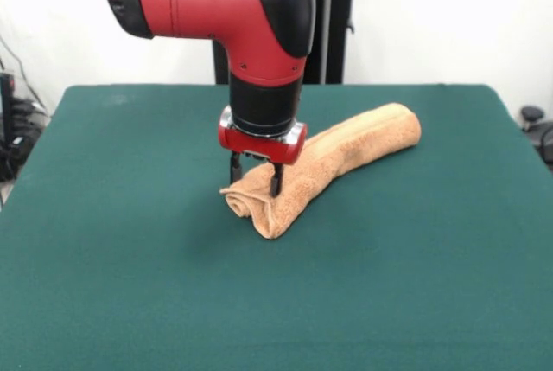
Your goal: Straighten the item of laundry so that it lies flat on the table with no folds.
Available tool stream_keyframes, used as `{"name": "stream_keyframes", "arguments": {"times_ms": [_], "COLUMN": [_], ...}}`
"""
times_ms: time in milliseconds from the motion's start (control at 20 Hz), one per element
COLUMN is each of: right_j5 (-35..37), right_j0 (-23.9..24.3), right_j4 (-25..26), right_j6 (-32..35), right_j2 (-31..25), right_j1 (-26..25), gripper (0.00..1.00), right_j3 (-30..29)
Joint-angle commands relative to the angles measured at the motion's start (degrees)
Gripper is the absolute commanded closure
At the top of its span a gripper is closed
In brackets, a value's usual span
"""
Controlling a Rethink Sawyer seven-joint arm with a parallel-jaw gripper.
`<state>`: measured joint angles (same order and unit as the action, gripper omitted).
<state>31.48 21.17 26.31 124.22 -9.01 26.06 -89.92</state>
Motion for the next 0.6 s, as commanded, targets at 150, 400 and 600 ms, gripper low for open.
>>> {"name": "stream_keyframes", "arguments": {"times_ms": [150,400,600], "right_j5": [-5.0,-4.7,-4.7], "right_j0": [-2.7,-1.9,-1.7], "right_j4": [-1.2,-1.3,-1.4], "right_j6": [4.5,2.9,2.5], "right_j2": [-3.1,-4.0,-4.4], "right_j1": [-6.1,-6.2,-6.0], "gripper": [0.0,0.0,0.0], "right_j3": [0.3,0.2,0.0]}}
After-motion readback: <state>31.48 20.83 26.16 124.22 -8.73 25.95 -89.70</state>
